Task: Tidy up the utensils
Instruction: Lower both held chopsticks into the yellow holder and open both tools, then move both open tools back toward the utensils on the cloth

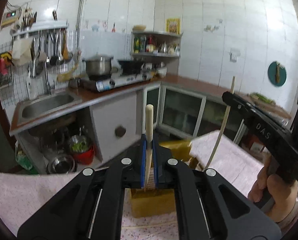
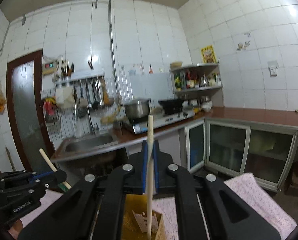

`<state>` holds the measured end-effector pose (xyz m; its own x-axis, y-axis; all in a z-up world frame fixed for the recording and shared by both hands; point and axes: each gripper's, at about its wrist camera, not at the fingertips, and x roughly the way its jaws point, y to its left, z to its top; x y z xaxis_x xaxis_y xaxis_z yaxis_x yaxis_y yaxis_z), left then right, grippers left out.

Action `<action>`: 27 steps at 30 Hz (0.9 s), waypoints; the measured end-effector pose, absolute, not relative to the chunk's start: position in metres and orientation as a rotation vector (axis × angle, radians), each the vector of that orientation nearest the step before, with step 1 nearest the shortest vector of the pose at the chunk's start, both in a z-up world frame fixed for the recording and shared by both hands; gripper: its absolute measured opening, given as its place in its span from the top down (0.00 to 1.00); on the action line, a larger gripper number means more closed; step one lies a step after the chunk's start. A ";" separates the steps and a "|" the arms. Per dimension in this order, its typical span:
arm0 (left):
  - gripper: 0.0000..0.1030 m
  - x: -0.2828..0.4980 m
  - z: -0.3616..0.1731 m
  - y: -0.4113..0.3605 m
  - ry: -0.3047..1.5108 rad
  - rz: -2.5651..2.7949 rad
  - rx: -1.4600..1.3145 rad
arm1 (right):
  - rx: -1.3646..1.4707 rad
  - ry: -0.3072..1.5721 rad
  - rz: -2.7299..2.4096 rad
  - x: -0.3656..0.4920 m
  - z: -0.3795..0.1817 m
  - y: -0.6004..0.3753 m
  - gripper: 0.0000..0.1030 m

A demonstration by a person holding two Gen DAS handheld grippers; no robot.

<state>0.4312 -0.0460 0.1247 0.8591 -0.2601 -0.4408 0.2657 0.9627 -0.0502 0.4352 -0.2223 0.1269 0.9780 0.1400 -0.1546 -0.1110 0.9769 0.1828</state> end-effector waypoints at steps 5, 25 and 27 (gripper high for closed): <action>0.96 0.445 0.085 -0.035 0.533 -0.272 -0.025 | 0.187 0.289 0.148 0.455 0.083 -0.222 0.94; 0.05 0.373 0.089 0.012 0.497 -0.191 -0.097 | 0.143 0.441 0.078 0.390 0.069 -0.237 0.27; 0.05 0.361 0.078 0.024 0.547 -0.186 -0.119 | 0.120 0.473 0.047 0.373 0.059 -0.238 0.20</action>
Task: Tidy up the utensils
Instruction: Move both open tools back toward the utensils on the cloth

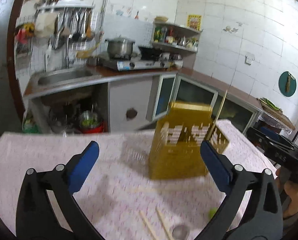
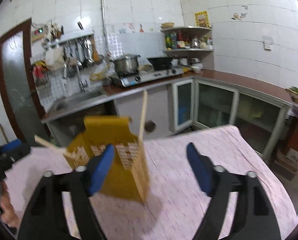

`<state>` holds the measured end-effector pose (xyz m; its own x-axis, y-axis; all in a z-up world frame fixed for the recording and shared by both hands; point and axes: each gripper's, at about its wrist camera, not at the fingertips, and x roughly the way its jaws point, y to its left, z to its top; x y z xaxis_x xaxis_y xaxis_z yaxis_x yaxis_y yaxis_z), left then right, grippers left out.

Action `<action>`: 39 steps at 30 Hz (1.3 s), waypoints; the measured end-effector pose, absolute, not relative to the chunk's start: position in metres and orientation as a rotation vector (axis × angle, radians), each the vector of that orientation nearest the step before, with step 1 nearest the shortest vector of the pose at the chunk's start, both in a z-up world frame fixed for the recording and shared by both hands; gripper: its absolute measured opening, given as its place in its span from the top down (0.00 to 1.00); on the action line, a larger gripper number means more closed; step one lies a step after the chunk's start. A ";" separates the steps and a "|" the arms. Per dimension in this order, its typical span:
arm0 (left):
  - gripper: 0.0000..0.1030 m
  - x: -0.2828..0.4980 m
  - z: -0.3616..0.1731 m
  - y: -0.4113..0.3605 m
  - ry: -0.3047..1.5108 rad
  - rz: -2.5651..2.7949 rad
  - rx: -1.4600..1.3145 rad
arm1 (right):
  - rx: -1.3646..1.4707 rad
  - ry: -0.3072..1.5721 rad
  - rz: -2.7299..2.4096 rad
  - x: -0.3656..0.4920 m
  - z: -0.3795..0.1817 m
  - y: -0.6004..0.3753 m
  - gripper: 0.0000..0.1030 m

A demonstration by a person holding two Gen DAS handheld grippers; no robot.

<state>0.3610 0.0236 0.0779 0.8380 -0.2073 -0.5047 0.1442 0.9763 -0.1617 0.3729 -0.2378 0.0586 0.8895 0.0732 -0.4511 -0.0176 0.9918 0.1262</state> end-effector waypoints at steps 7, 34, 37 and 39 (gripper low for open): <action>0.05 0.333 0.026 0.034 0.739 -0.149 -0.128 | 0.115 0.656 0.005 0.331 0.008 -0.236 0.13; 0.67 0.326 -0.055 -0.003 1.006 -0.136 -0.137 | 0.240 0.943 -0.034 0.309 -0.068 -0.219 0.73; 0.75 0.329 -0.058 -0.006 1.024 -0.143 -0.142 | 0.217 0.958 -0.038 0.310 -0.067 -0.212 0.81; 0.75 0.331 -0.060 -0.010 1.026 -0.135 -0.131 | 0.221 0.968 -0.041 0.312 -0.067 -0.211 0.83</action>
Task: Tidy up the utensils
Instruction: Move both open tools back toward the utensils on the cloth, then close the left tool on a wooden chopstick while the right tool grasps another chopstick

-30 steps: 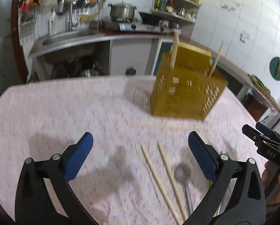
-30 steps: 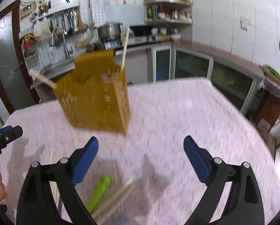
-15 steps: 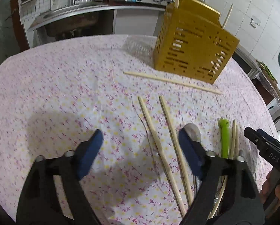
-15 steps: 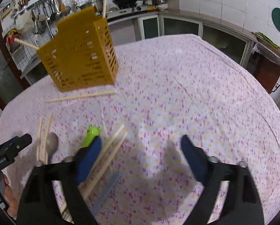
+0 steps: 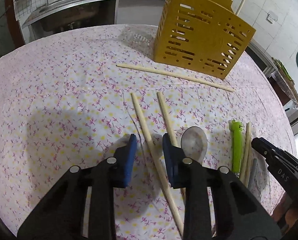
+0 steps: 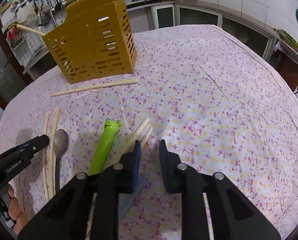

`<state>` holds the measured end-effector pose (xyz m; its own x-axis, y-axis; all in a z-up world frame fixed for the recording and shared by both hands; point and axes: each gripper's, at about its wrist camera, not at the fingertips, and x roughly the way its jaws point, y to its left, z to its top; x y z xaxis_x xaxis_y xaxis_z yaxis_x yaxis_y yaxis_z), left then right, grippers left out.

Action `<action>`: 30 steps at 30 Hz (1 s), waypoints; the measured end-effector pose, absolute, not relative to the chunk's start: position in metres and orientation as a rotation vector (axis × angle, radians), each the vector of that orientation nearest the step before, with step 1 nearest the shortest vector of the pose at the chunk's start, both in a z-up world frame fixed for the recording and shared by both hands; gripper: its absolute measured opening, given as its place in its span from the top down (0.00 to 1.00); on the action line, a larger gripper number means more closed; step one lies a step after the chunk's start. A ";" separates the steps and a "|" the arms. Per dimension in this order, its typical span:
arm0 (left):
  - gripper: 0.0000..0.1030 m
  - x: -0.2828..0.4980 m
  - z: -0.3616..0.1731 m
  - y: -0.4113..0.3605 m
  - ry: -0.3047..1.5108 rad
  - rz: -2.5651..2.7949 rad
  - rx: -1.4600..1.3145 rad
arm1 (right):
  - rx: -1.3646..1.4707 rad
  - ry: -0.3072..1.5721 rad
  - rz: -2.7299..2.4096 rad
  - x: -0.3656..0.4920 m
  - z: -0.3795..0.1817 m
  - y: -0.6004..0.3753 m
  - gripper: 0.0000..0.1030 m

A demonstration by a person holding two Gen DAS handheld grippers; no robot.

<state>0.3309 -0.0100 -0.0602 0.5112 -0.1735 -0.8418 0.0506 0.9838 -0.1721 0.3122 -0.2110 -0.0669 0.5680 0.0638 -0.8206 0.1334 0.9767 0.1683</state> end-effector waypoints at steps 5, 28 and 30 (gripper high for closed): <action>0.75 0.337 -0.061 -0.018 1.020 -0.118 -0.112 | 0.260 0.977 -0.045 0.319 -0.069 -0.211 0.83; 0.90 0.356 -0.057 -0.023 1.059 -0.137 0.012 | 0.136 1.040 0.058 0.336 -0.071 -0.207 0.91; 0.90 0.360 -0.057 -0.027 1.066 -0.135 0.049 | 0.140 1.046 0.060 0.336 -0.071 -0.208 0.91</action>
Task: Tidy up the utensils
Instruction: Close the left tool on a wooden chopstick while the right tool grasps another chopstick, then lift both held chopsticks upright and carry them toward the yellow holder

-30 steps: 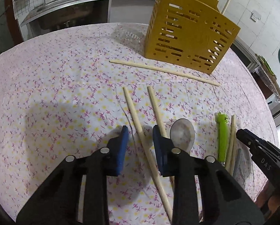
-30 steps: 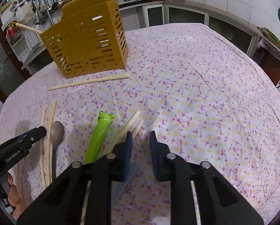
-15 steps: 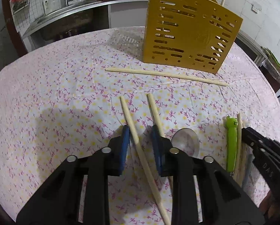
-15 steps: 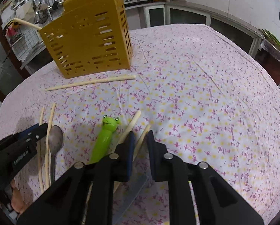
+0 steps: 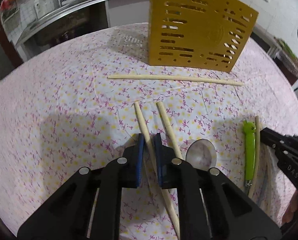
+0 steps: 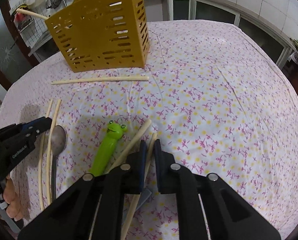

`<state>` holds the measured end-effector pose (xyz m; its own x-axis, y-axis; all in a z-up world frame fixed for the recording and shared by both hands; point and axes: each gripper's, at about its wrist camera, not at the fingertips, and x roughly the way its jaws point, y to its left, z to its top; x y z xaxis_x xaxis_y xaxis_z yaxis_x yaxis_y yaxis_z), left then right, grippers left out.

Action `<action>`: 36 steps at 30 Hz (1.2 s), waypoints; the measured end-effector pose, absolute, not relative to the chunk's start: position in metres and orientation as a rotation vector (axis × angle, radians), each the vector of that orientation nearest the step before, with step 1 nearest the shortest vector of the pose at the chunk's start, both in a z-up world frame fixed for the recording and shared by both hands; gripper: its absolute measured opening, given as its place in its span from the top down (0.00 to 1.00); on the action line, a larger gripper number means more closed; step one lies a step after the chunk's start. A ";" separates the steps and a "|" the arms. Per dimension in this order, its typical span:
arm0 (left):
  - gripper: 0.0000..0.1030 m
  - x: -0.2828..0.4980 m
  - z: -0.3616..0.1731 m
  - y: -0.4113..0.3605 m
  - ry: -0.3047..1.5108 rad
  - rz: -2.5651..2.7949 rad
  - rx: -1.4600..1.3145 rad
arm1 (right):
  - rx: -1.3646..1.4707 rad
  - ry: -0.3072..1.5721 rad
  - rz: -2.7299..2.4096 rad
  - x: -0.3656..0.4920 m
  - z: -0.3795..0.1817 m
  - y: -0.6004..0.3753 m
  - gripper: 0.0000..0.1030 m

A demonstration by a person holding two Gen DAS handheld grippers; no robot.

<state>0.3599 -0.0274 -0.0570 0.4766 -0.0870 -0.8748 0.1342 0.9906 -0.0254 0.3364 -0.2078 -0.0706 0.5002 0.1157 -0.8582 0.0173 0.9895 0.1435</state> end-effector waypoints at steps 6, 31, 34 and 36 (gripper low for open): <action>0.96 0.358 -0.056 -0.023 1.071 -0.158 0.022 | 0.219 1.026 0.101 0.329 -0.069 -0.222 0.93; 0.96 0.285 0.038 -0.008 0.736 -0.326 -0.091 | 0.251 0.608 0.193 0.272 0.034 -0.240 0.94; 0.96 0.282 0.049 -0.009 0.709 -0.339 -0.094 | 0.239 0.565 0.190 0.268 0.047 -0.239 0.95; 0.96 0.280 0.053 -0.010 0.693 -0.339 -0.081 | 0.226 0.526 0.188 0.265 0.058 -0.238 0.95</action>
